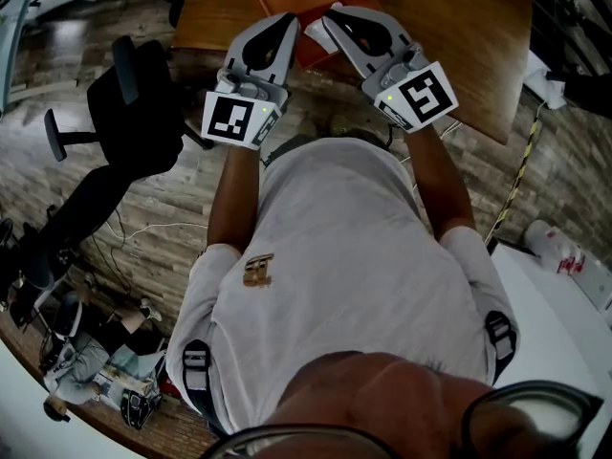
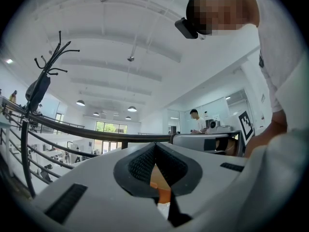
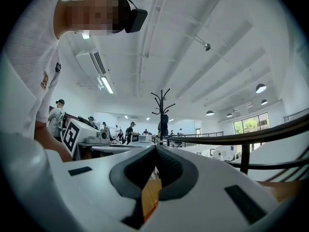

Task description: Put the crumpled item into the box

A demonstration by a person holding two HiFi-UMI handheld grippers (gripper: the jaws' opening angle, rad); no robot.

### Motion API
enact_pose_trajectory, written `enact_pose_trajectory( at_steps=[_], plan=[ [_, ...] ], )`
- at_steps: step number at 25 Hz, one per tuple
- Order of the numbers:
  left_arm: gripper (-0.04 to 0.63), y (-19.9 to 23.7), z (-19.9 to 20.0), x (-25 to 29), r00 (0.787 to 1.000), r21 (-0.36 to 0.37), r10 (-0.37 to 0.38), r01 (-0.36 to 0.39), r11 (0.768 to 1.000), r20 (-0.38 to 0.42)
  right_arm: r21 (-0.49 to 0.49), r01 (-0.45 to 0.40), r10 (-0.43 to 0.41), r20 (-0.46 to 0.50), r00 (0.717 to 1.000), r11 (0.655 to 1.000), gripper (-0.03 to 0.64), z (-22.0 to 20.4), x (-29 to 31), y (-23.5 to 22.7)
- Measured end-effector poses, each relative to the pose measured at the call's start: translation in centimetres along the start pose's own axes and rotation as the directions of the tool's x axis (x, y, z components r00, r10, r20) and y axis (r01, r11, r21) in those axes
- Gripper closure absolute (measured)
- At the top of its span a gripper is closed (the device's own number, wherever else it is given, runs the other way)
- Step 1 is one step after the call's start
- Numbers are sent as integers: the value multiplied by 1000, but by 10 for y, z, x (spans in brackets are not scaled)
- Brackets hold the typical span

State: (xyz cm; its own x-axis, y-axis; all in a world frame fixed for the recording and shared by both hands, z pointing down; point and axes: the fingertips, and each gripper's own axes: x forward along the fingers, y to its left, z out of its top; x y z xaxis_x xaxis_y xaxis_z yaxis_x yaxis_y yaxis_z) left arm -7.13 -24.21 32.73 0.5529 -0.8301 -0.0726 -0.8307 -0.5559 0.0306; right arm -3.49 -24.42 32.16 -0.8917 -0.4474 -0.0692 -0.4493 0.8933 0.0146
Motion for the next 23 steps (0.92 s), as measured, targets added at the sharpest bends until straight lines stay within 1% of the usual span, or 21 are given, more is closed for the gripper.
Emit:
enact_pose_trajectory(
  at_steps=[12,16,19,23],
  plan=[
    [575,-6,5,-8,1000,5,4,-4,1000,10,-27,-15,15,-13,1000,1000,584,4,-2,13],
    [575,-11,8,-9,1000,4,0,0,1000,14,-36,-14,14,7,1000,999,584,11,-6,16],
    [575,-13,8,-10,1000,4,-2,1,1000,14,-42,-15,15,-17,1000,999,584,9,-9,18],
    [575,-15,7,-10,1000,3,-2,2,1000,13,-43,-17,16,-19,1000,999,584,7,-11,19]
  ],
)
